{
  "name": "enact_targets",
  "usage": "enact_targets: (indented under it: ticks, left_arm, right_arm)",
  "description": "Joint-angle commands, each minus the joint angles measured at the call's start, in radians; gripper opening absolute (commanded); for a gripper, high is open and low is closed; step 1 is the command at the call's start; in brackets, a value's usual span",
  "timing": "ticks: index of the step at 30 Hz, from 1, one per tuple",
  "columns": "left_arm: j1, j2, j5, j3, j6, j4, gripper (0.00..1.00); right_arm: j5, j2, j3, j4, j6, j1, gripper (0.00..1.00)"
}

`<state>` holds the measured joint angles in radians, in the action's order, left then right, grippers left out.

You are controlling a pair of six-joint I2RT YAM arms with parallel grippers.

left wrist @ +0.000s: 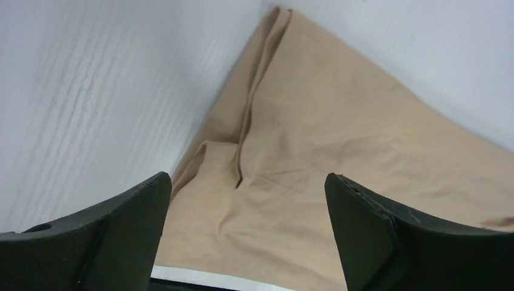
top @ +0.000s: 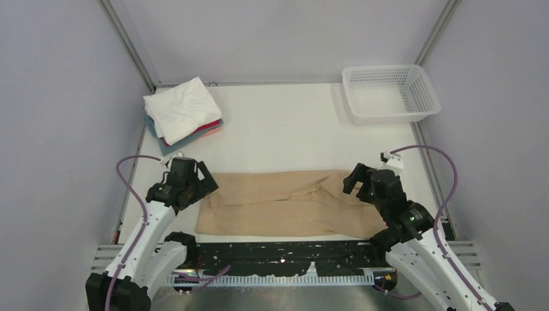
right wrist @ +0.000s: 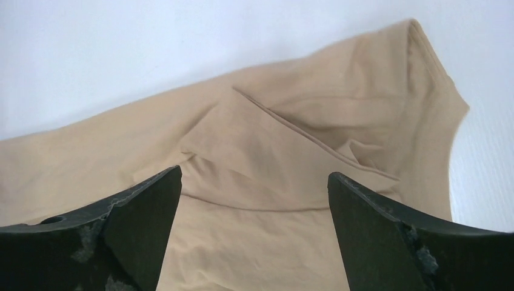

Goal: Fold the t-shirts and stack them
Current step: Fold the other side of the tshirt into a rectangle

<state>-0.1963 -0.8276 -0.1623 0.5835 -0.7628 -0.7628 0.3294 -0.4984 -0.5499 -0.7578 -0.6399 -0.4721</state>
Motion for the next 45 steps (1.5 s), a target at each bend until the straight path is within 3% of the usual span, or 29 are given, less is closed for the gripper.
enact_targets:
  ticks: [1, 4, 7, 9, 12, 18, 28, 32, 37, 41, 45]
  left_arm:
    - [-0.002, -0.025, 0.137, 0.075, 0.053, 0.095, 1.0]
    - [-0.01, -0.111, 0.269, 0.081, 0.065, 0.205, 1.0]
    - [-0.03, -0.221, 0.299, 0.094, 0.067, 0.233, 1.0]
    - [-0.037, -0.279, 0.311, 0.09, 0.067, 0.256, 1.0]
    - [-0.041, -0.336, 0.352, 0.068, 0.063, 0.314, 1.0]
    - [-0.042, -0.415, 0.337, 0.06, 0.057, 0.352, 1.0]
    - [-0.041, -0.467, 0.191, 0.115, 0.068, 0.275, 1.0]
    - [-0.04, -0.459, 0.119, 0.133, 0.064, 0.245, 1.0]
    - [-0.038, -0.435, 0.065, 0.169, 0.068, 0.19, 1.0]
    - [-0.038, -0.414, 0.097, 0.189, 0.074, 0.197, 1.0]
    - [-0.041, -0.406, 0.168, 0.189, 0.074, 0.228, 1.0]
  right_arm:
    - [-0.099, -0.09, 0.006, 0.258, 0.126, -0.006, 0.95]
    - [-0.133, -0.256, -0.063, 0.333, 0.144, -0.001, 0.95]
    - [-0.118, -0.481, -0.153, 0.321, 0.148, 0.033, 0.95]
    - [-0.201, -0.588, -0.167, 0.353, 0.156, 0.077, 0.95]
    - [-0.308, -0.702, -0.16, 0.421, 0.162, 0.123, 0.95]
    - [-0.397, -0.775, -0.114, 0.471, 0.171, 0.128, 0.95]
    - [-0.641, -0.622, 0.025, 0.313, 0.247, 0.114, 0.95]
    - [-0.638, -0.426, 0.026, 0.13, 0.232, -0.01, 0.95]
    - [-0.775, -0.187, 0.054, -0.008, 0.145, -0.149, 0.95]
    - [-0.576, -0.085, -0.027, -0.078, 0.168, -0.154, 0.95]
    - [-0.41, -0.089, -0.102, -0.067, 0.145, -0.153, 0.95]
